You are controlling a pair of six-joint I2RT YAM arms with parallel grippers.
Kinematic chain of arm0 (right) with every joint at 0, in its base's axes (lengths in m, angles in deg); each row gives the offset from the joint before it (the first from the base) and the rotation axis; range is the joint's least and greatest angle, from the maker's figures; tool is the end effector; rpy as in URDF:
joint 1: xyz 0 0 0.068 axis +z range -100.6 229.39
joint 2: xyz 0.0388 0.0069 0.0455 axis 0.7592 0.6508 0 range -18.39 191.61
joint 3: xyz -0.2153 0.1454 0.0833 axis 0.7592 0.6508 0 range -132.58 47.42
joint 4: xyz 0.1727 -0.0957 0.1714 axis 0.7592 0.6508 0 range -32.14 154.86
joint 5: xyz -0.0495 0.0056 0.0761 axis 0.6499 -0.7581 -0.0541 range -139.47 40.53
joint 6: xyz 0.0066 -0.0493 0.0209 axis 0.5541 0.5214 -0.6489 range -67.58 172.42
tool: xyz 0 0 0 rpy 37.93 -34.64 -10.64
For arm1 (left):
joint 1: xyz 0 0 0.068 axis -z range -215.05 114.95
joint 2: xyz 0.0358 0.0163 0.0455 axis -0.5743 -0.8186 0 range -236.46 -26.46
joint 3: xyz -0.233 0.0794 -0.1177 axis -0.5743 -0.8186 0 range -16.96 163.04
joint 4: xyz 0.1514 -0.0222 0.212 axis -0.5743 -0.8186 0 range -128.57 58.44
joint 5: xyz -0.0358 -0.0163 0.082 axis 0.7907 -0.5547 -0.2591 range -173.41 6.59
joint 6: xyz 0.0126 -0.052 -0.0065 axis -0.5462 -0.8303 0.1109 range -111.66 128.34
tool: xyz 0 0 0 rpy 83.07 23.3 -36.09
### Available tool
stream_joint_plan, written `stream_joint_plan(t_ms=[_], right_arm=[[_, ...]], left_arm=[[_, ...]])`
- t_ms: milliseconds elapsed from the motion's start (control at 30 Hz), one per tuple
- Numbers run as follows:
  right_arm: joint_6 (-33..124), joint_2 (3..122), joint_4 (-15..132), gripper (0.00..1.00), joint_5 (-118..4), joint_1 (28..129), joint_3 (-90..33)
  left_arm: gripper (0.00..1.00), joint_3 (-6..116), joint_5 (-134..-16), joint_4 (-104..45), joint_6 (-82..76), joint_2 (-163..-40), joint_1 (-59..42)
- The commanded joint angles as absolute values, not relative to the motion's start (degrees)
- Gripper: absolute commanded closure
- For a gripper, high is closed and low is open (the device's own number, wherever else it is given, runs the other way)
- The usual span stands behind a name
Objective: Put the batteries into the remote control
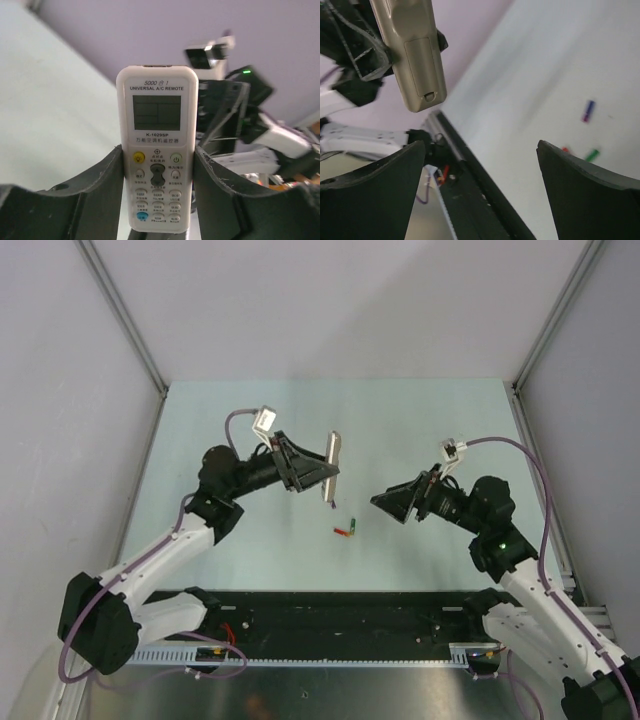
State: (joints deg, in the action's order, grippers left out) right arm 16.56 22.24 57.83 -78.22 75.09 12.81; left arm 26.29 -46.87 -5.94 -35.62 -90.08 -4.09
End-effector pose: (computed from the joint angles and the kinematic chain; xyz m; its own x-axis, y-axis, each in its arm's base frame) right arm 0.1496 0.0910 0.3085 -0.5513 0.3046 -0.7767 -0.6025 0.4986 0.6232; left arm 0.2081 -0.1495 0.3304 -0.5833 -0.3004 -0.7546 0.7180 0.2436 -0.6520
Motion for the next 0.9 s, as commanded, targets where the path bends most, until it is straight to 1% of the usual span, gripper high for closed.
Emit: stream_joint_plan(t_ms=[0,33,67,100,133,167,200,233,267,333,500,767,867], right_arm=[[3.15,23.44,33.29,0.0,-93.05,73.66,15.51],[1.46,24.23,30.04,0.0,-93.76,73.57,15.69],[-0.9,25.46,23.13,0.0,-94.55,73.56,15.95],[-5.19,27.73,19.67,0.0,-95.6,73.56,16.21],[-8.02,29.32,15.8,0.0,-96.13,73.65,17.0],[-10.74,30.82,6.89,0.0,-96.57,73.65,17.62],[-13.3,34.31,2.1,0.0,-97.19,73.74,18.06],[-18.89,36.09,-2.82,0.0,-97.37,74.26,18.58],[-21.03,37.85,-11.13,0.0,-97.63,74.53,18.68],[-26.56,42.76,-21.26,0.0,-97.11,76.01,18.59],[-31.16,48.58,-30.11,0.01,-94.56,78.48,18.15],[-28.18,51.14,-29.06,0.08,-93.85,82.88,15.34],[-26.51,50.79,-27.4,0.08,-93.77,84.64,14.46]], left_arm=[[1.0,26.02,-38.68,19.2,-52.08,-87.99,-4.46],[1.0,25.94,-37.54,26.2,-54.39,-88.86,-4.55],[1.0,25.85,-37.09,30.7,-57.11,-89.48,-4.55],[1.0,25.67,-36.74,35.62,-63.49,-90.27,-4.55],[1.0,25.58,-36.39,46.11,-67.12,-92.71,-4.47],[1.0,25.67,-36.47,50.92,-70.2,-93.95,-4.55],[1.0,25.67,-36.56,54.97,-75.02,-95.18,-4.47],[1.0,25.67,-36.91,59.62,-76.11,-96.15,-4.2],[1.0,25.76,-36.48,60.1,-76.38,-97.21,-4.03],[1.0,25.41,-35.95,60.19,-74.9,-97.3,-3.59],[1.0,23.65,-36.65,60.19,-71.82,-96.34,-3.15],[1.0,20.58,-38.93,60.1,-67.78,-95.11,-0.78],[1.0,18.73,-40.51,60.19,-66.63,-94.76,0.19]])
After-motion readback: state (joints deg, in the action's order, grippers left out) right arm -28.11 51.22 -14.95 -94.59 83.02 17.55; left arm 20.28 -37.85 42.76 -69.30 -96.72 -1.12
